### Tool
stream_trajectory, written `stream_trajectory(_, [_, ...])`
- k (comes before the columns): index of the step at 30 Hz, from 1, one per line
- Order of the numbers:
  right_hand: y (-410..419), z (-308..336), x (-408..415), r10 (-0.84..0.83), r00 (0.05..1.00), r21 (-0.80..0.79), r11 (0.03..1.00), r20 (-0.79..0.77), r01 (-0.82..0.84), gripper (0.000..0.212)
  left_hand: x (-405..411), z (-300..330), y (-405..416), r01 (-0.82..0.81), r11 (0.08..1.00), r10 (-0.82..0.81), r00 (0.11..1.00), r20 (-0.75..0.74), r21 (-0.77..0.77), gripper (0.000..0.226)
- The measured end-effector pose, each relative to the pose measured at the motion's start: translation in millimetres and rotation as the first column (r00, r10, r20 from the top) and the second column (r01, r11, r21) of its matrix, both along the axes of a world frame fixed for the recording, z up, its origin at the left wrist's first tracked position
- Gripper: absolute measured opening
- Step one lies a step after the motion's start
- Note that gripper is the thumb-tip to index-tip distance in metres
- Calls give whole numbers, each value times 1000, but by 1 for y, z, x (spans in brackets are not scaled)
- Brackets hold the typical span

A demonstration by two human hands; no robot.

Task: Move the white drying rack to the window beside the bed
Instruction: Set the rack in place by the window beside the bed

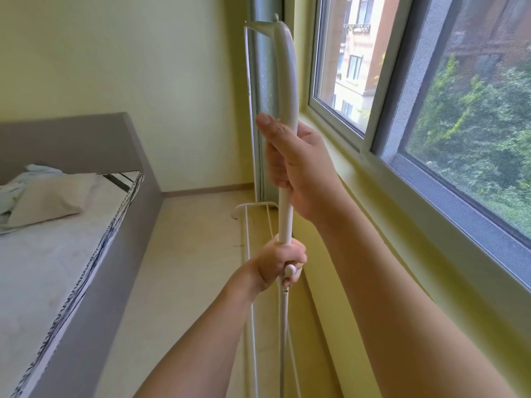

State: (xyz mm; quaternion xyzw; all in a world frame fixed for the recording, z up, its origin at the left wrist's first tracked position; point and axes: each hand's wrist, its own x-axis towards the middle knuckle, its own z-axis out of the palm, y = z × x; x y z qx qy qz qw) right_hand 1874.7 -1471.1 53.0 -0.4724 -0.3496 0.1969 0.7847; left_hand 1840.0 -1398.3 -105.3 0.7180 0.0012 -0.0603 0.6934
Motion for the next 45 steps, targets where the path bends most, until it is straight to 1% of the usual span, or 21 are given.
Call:
stream_trajectory(5, [22,3,23,-27,1000,-13,1000,5,27,39,26,1,23,-24,1000,24,1000,3,-11,22])
stream_trajectory(11, [43,1,54,-27,1000,-2,1000,-6,27,39,58,-5,47,17,1000,-16,1000,15,-12,26])
stream_trajectory(23, [84,-1,108,-56,998,-3,998,3,56,41,118,-10,87,35,999,-35,999,14,-20,26])
stream_trajectory(35, [116,-2,148,-70,998,15,997,8,70,41,159,-11,119,74,997,-73,997,34,-20,26])
stream_trajectory(45, [143,1,192,-31,999,-12,999,-8,31,42,201,-7,149,4,999,-4,1000,0,40,24])
